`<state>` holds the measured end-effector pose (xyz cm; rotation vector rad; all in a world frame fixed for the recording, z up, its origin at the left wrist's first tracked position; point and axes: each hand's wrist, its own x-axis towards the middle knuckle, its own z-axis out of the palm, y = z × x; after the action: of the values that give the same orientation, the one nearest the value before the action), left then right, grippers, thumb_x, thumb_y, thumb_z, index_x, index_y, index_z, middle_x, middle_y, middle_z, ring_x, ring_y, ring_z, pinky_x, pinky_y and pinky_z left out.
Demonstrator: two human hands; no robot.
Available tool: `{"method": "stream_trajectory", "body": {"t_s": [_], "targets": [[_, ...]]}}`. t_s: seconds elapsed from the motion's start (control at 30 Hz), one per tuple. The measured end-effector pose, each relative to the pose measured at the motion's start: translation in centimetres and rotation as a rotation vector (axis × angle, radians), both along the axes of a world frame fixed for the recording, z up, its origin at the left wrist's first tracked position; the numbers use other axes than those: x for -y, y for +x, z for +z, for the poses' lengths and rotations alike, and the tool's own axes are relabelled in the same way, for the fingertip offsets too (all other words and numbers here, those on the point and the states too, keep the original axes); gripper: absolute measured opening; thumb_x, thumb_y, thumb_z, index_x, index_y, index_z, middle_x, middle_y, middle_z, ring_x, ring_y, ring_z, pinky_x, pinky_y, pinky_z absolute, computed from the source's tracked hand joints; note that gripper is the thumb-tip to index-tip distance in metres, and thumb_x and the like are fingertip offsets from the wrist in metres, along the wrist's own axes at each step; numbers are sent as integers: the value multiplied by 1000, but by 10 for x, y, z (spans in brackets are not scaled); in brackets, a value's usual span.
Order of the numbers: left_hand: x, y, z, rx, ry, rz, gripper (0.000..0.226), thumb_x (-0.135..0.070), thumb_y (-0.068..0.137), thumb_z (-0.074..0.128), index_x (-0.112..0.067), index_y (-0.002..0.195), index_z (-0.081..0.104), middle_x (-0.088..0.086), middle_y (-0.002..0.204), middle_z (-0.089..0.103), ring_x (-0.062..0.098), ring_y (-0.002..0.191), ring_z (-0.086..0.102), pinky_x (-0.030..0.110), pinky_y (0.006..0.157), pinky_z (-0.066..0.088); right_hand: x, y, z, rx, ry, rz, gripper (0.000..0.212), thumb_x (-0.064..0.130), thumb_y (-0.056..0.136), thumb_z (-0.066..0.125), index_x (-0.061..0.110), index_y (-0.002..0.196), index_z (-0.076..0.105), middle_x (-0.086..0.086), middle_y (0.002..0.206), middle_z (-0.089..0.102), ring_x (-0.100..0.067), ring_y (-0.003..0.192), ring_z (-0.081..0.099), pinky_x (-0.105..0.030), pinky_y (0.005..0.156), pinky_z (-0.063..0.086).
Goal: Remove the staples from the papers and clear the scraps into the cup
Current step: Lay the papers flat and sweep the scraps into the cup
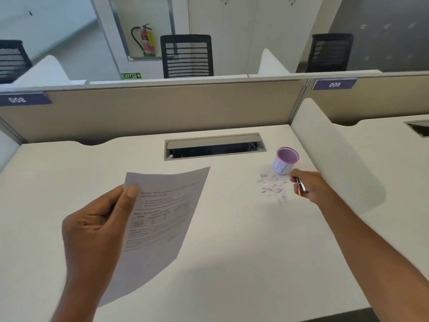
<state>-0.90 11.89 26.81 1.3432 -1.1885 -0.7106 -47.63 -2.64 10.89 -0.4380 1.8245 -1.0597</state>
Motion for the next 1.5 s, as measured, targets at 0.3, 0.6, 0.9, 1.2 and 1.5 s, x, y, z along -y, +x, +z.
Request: {"method": "stream_trajectory", "body": {"t_s": [0.3,0.6,0.9,1.2,1.5], "targets": [[14,-13,-6,-35,40,-24,33,-33,101,74,-62,90,83,-22,88,83,-2,75,71,17,68,59,34,-9,-60,-40,103,-2,12,9,91,78,4,84,70,-10,79,68,-17,57,51,-19,44,49],[21,-14,-13,-71,72,-5,29,-30,101,74,-54,90,86,-18,89,84,-3,75,70,15,68,57,40,-18,-87,-43,139,11,13,4,92,77,3,82,70,-10,75,70,-19,46,54,-21,40,48],[23,-8,-12,-97,76,8,33,-26,102,73,-54,89,86,-17,90,85,-1,78,73,16,70,59,46,17,-79,45,-1,108,7,14,91,66,8,87,65,-12,74,57,-26,58,53,-25,51,51],[24,7,-14,-106,80,37,32,-25,102,73,-51,90,87,-14,89,85,1,78,73,16,69,60,56,116,-97,-873,-197,784,10,20,95,72,12,100,77,-9,96,71,-30,92,64,-43,83,55],[26,23,-17,-106,82,57,25,-26,102,73,-44,94,89,-11,92,86,5,81,75,19,71,60,51,154,-126,-1171,-132,874,15,28,105,59,21,97,70,3,98,64,-24,97,61,-36,71,48]]}}
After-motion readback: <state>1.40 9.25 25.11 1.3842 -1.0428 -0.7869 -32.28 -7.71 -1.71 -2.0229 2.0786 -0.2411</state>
